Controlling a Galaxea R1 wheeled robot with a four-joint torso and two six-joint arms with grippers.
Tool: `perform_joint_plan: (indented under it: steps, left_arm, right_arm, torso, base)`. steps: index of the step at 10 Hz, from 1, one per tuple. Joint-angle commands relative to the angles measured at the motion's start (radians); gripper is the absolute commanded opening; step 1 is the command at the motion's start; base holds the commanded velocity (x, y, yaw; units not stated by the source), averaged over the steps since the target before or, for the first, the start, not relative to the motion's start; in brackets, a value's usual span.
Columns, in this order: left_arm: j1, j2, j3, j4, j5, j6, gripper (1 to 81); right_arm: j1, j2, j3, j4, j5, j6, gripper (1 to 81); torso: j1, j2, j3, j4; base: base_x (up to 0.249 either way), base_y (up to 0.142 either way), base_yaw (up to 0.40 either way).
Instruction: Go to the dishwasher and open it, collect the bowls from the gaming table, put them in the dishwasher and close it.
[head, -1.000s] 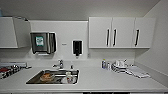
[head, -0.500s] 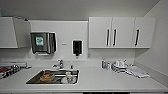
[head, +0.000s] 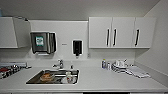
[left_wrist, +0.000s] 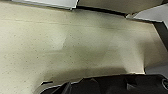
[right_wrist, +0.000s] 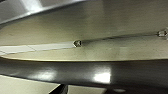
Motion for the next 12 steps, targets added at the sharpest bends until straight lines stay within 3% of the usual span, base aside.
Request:
perform_joint_plan:
  steps: [1, 12]
  left_arm:
    - [-0.075, -0.009, 0.004, 0.001, 0.028, 0.004, 81.1]
    - [-0.075, -0.002, 0.004, 0.008, 0.028, 0.004, 81.1]
  right_arm:
    - [0.148, -0.025, 0.029, 0.023, -0.075, 0.003, 81.1]
    - [0.185, -0.034, 0.066, 0.022, -0.115, 0.003, 81.1]
  torso:
    - [0.0, 0.0, 0.0, 0.0]
    - [0.001, 0.0, -0.001, 0.0]
  base:
    - [0.0, 0.0, 0.0]
    - [0.025, 0.0, 0.0]
